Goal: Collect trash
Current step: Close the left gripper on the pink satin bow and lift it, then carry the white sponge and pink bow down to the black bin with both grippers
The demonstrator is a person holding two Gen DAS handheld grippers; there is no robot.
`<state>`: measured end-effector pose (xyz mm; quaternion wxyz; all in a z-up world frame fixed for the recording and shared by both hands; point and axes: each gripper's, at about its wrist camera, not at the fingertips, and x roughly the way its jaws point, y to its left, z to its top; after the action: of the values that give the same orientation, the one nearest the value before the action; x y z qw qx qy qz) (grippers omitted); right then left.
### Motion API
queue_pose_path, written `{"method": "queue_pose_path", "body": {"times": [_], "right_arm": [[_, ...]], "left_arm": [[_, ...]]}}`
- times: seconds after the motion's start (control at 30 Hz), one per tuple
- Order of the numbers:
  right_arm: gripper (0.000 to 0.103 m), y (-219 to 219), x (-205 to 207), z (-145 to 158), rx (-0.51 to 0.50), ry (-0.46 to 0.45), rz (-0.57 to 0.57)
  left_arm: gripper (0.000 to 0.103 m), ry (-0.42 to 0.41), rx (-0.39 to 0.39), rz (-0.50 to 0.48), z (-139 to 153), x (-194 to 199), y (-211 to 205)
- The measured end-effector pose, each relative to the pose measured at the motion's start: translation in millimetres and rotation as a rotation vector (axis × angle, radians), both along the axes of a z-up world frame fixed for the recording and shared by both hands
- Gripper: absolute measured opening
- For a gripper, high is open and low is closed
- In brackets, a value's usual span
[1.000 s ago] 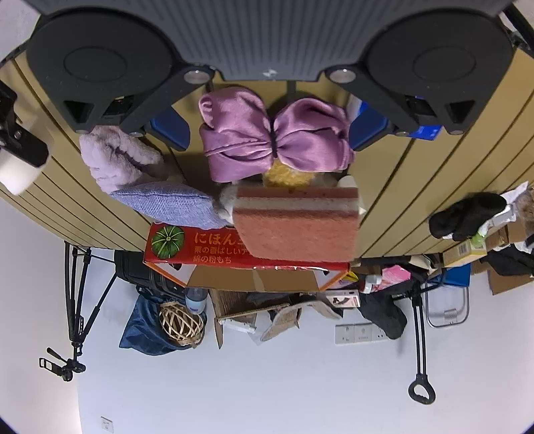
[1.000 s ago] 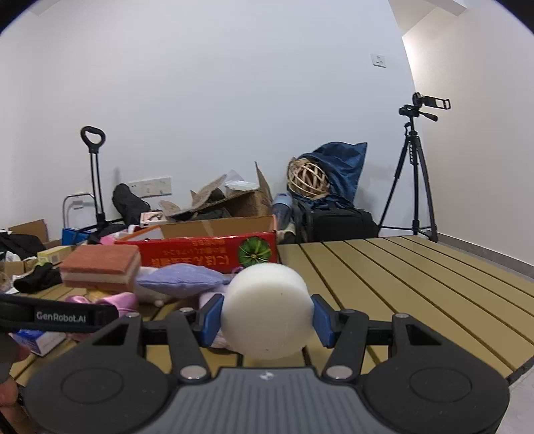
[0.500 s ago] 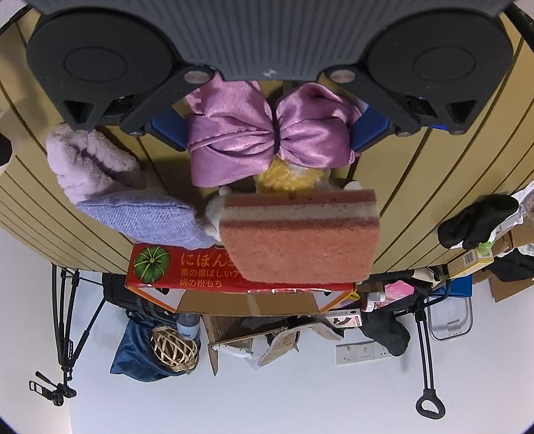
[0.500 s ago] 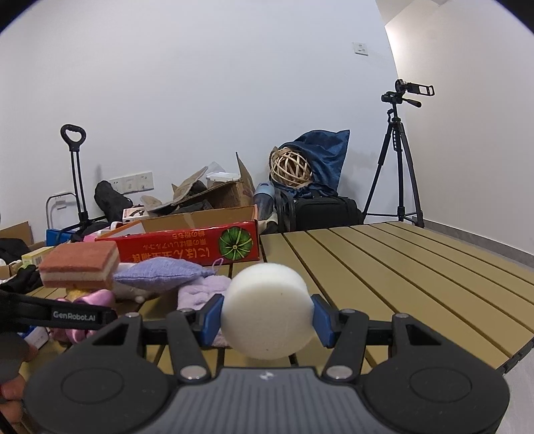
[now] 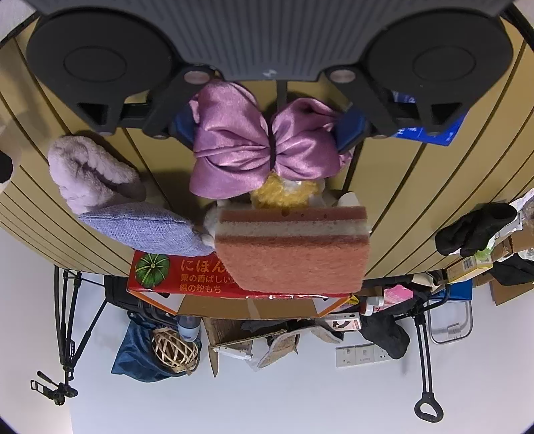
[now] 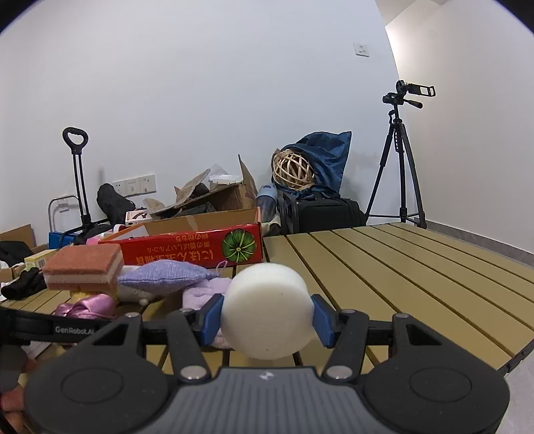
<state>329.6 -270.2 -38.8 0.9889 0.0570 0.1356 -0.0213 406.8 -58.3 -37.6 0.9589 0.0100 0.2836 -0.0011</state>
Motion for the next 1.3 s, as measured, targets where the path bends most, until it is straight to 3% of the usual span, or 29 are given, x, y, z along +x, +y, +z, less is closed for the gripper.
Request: {"method": "queue_pose_path", "body": {"times": [0.17, 0.37, 0.73, 1.3], "right_arm": [[0.055, 0, -2, 1, 0.002, -0.004, 0.002], [0.055, -1, -6, 2, 0.004, -0.011, 0.005], [0.055, -2, -13, 4, 0.001, -0.018, 0.019], [0.055, -3, -47, 13, -0.018, -0.038, 0.109]], "left_arm": [[0.060, -0.028, -0.015, -0.005, 5, -9, 6], [0.051, -0.079, -0.006, -0.027, 13, -26, 7], [0.051, -0.151, -0.027, -0.044, 29, -56, 15], [0.051, -0.177, -0.070, -0.051, 33, -108, 20]]}}
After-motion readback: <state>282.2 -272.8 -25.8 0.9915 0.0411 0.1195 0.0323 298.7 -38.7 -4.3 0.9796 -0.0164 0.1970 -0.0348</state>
